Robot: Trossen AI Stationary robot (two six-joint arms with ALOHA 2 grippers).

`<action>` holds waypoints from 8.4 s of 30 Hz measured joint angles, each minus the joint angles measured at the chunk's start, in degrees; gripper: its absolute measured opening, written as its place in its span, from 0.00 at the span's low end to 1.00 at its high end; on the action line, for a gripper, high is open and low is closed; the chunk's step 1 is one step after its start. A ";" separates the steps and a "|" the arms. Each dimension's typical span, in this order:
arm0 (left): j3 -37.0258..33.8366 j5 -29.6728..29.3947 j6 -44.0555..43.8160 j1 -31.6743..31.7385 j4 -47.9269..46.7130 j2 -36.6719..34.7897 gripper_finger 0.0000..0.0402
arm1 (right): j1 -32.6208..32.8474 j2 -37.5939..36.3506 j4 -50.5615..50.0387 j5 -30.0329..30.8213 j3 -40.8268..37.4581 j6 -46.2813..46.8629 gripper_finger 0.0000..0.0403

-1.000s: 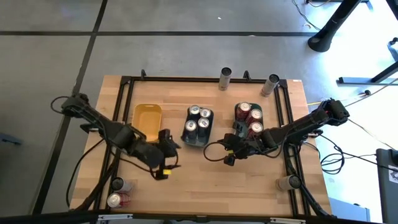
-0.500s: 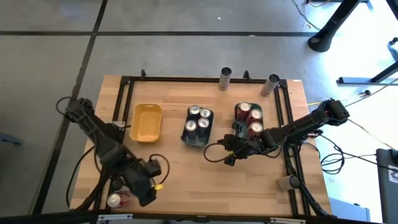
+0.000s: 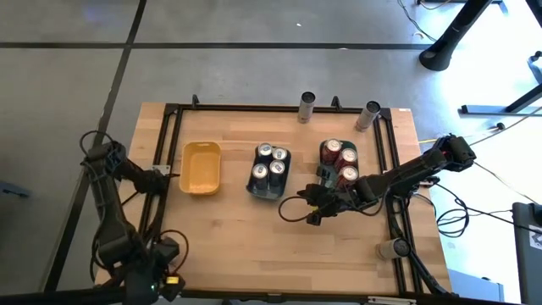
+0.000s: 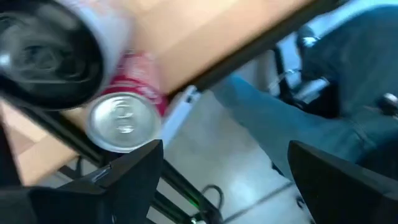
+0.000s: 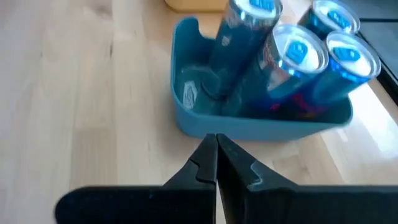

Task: Sort soda cans
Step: Put the red soda can into green bin

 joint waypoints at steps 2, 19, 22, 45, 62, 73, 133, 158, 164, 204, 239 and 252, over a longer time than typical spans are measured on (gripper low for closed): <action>0.00 -0.03 -0.93 -0.64 -1.08 0.33 0.83 | -0.04 0.00 1.96 0.03 0.00 -1.26 0.01; -1.63 5.57 -1.85 -4.01 -6.30 1.92 0.83 | -0.04 0.00 4.48 -0.02 0.00 -3.53 0.01; -2.38 6.00 -1.64 -4.58 -6.08 2.71 0.83 | -0.04 0.00 4.46 0.00 0.00 -3.58 0.01; -2.69 3.67 0.19 -5.81 -5.62 9.62 0.83 | -0.04 0.00 4.63 -0.02 0.00 -3.43 0.01; -2.67 3.80 3.79 -5.60 -5.35 12.60 0.73 | -0.04 0.00 4.95 -0.02 0.00 -3.44 0.01; 0.17 3.72 6.88 -2.69 -4.59 12.64 0.73 | -0.04 0.00 4.89 -0.04 0.00 -3.81 0.01; -3.96 -7.58 93.86 46.71 30.17 13.21 0.72 | 8.94 14.37 51.53 -1.49 -18.86 8.14 0.01; -4.48 -12.07 98.70 46.71 46.77 19.60 0.78 | 8.61 17.88 48.33 -0.42 -18.95 10.07 0.01; -4.40 -11.90 99.11 46.38 46.66 19.98 0.80 | 8.55 17.86 48.71 -0.39 -18.84 10.15 0.01; -4.05 -12.72 102.49 44.25 41.58 12.98 0.94 | 8.55 -1.65 33.79 -10.12 -18.78 10.93 0.63; -24.56 -19.72 90.55 38.19 52.79 6.01 0.94 | 7.45 -5.74 42.69 -4.95 -16.37 2.33 0.84; -29.01 -20.16 94.57 38.27 68.87 12.98 0.94 | 3.07 -0.09 28.07 -11.82 -5.07 1.92 0.83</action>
